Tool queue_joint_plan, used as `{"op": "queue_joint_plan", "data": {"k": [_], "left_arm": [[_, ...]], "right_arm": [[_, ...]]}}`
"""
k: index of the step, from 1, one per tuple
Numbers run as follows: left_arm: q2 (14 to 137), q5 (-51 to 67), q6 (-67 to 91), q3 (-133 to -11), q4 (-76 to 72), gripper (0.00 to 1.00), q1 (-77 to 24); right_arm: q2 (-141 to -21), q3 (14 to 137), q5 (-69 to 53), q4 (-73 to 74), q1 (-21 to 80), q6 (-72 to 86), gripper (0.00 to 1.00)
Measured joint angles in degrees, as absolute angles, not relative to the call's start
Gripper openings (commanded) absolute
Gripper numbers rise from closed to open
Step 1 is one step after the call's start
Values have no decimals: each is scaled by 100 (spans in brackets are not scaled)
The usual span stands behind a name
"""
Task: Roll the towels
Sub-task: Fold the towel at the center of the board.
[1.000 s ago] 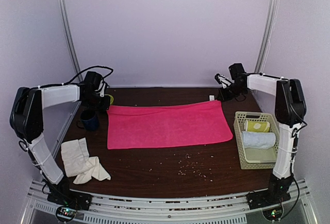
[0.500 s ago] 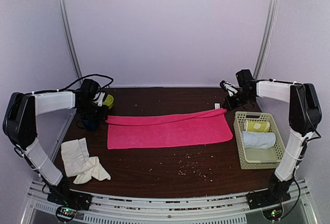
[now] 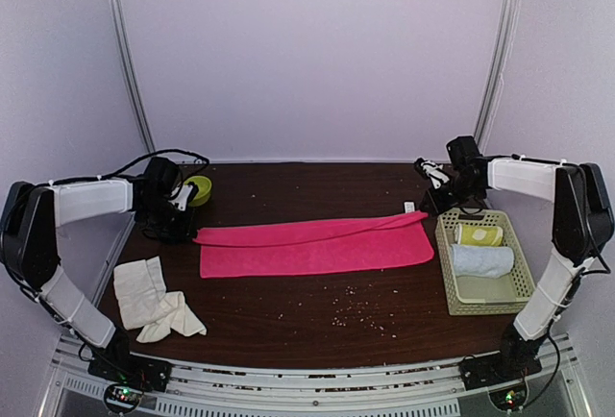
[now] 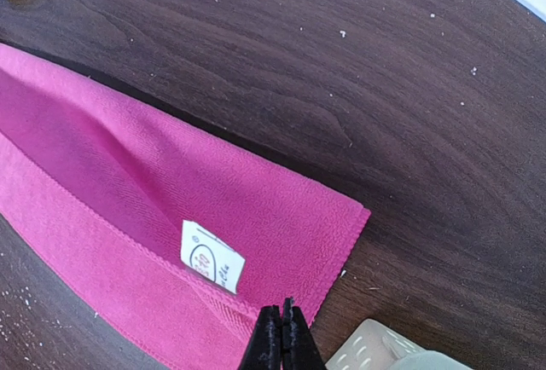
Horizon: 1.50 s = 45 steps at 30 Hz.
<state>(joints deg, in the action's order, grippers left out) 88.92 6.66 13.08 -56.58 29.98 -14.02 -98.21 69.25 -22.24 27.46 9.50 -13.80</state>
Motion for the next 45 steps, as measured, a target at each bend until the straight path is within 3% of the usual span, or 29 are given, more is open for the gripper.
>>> {"op": "queue_joint_plan", "data": {"k": [45], "left_arm": [[9264, 1778, 1339, -5238, 3514, 0, -1474]], "right_arm": [[-10033, 6923, -2095, 3854, 950, -3378, 0]]}}
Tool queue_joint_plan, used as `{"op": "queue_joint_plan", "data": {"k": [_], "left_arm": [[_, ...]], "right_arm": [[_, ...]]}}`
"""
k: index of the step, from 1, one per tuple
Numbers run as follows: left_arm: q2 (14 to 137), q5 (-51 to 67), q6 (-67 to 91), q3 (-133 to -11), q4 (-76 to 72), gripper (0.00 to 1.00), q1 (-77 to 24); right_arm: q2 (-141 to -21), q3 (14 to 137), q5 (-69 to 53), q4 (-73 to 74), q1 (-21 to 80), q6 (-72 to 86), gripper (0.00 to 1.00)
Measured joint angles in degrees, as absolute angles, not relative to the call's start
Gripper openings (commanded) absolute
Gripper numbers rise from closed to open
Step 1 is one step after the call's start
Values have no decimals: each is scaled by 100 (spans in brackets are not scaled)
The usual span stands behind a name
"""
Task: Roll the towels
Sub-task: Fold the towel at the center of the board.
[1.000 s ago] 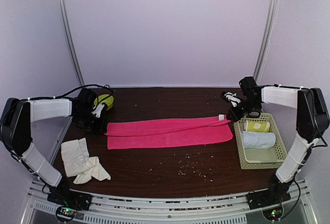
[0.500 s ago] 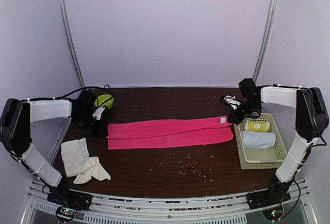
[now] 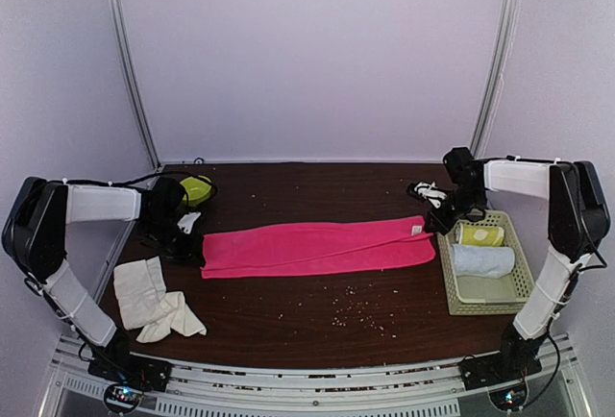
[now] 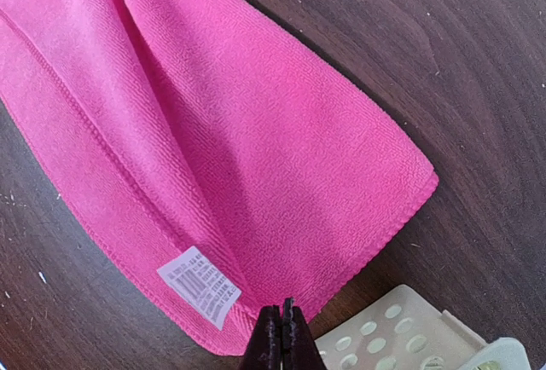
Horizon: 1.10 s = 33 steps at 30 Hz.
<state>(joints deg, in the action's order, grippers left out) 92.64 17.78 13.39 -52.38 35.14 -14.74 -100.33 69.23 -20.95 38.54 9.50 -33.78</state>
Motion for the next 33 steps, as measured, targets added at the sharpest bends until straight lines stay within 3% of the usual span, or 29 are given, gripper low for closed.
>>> {"op": "queue_joint_plan", "data": {"k": [33], "left_arm": [[9317, 1288, 1514, -5404, 3824, 0, -1509]], "right_arm": [[-10243, 6928, -2335, 5087, 1098, -5129, 0]]}}
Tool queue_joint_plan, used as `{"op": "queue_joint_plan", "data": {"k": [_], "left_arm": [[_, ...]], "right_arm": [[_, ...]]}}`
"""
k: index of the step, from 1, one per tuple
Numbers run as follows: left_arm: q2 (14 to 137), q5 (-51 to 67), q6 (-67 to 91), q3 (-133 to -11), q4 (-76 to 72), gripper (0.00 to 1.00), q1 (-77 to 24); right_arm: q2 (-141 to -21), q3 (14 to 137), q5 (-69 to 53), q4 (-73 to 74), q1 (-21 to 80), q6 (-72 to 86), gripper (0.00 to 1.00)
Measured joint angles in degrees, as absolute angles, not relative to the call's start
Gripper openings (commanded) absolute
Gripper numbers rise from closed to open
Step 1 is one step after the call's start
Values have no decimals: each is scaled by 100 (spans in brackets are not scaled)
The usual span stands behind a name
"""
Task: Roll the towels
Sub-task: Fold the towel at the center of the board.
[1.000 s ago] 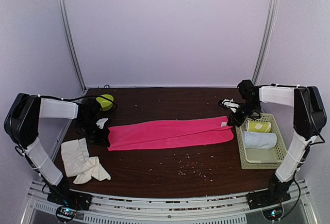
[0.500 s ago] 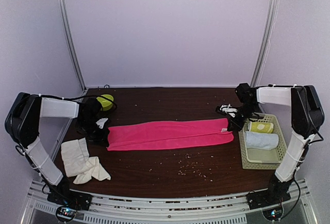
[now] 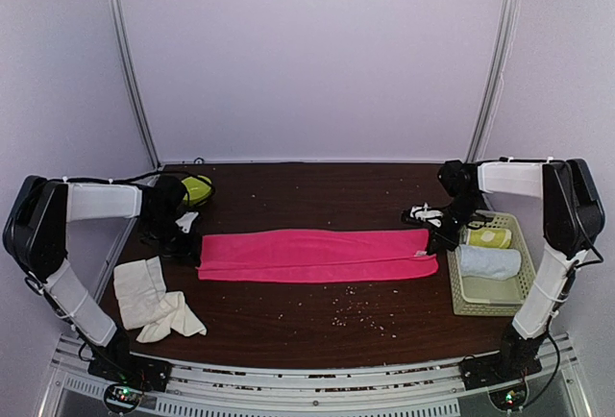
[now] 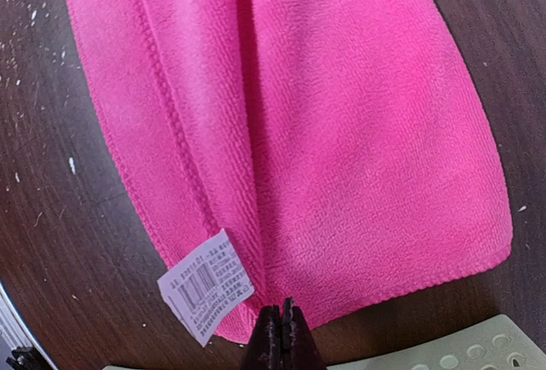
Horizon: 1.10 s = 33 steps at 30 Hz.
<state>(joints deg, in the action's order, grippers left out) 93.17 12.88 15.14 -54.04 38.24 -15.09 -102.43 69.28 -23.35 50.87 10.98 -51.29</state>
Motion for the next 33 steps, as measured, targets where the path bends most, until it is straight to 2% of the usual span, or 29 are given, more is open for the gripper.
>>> {"op": "queue_joint_plan", "data": {"k": [15, 33], "left_arm": [[9115, 1256, 1525, -5553, 4049, 0, -1509], [9701, 1514, 1518, -5537, 4049, 0, -1509]], "right_arm": [[-10127, 6899, -2552, 5813, 1100, -5793, 0], [-9804, 6657, -2517, 6025, 1236, -6049, 0]]}}
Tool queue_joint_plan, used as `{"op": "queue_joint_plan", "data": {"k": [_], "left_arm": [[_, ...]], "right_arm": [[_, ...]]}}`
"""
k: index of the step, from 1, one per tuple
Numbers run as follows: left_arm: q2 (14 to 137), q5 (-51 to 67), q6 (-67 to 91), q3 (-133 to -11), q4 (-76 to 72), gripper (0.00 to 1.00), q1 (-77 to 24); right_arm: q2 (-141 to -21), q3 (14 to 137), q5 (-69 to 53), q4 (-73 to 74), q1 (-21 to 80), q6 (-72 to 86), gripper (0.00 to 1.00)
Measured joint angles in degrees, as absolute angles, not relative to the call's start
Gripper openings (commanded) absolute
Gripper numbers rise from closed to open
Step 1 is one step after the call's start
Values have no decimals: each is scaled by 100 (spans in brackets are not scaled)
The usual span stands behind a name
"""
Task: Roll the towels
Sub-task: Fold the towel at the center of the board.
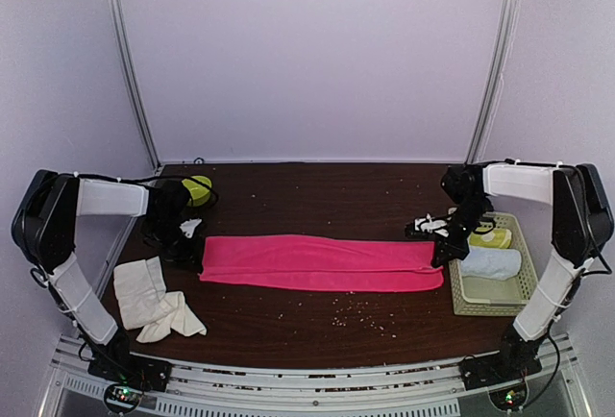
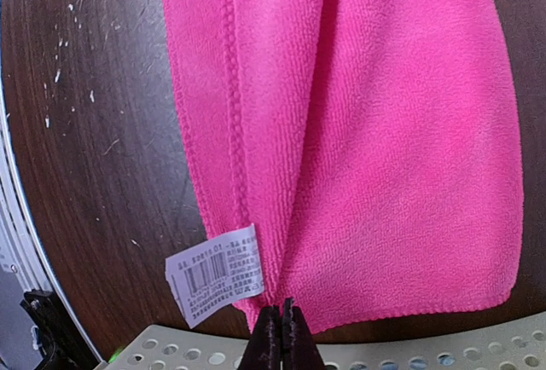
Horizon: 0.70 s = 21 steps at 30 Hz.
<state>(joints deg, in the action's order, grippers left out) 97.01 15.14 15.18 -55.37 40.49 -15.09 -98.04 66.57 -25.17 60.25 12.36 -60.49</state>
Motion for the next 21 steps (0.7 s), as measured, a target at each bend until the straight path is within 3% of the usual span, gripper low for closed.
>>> {"op": "queue_joint_plan", "data": {"k": [4, 7, 11, 16, 21], "left_arm": [[9780, 1459, 1518, -5537, 4040, 0, -1509], [9782, 1435, 1520, -5537, 4038, 7, -1509], [9784, 1389, 1511, -5537, 4045, 26, -1509], [9605, 1262, 1538, -5540, 4152, 40, -1509], [8943, 1133, 1581, -5704, 4423, 44, -1509]], "right_arm": [[-9773, 6394, -2383, 6025, 1376, -6143, 0], [-9771, 6187, -2222, 6007, 1509, -6195, 16], [-9771, 6031, -1935, 6014, 1627, -6300, 33], [-9633, 6204, -1831, 6263, 1627, -6460, 37], [-9378, 6672, -2001, 6543, 1627, -6445, 36]]}}
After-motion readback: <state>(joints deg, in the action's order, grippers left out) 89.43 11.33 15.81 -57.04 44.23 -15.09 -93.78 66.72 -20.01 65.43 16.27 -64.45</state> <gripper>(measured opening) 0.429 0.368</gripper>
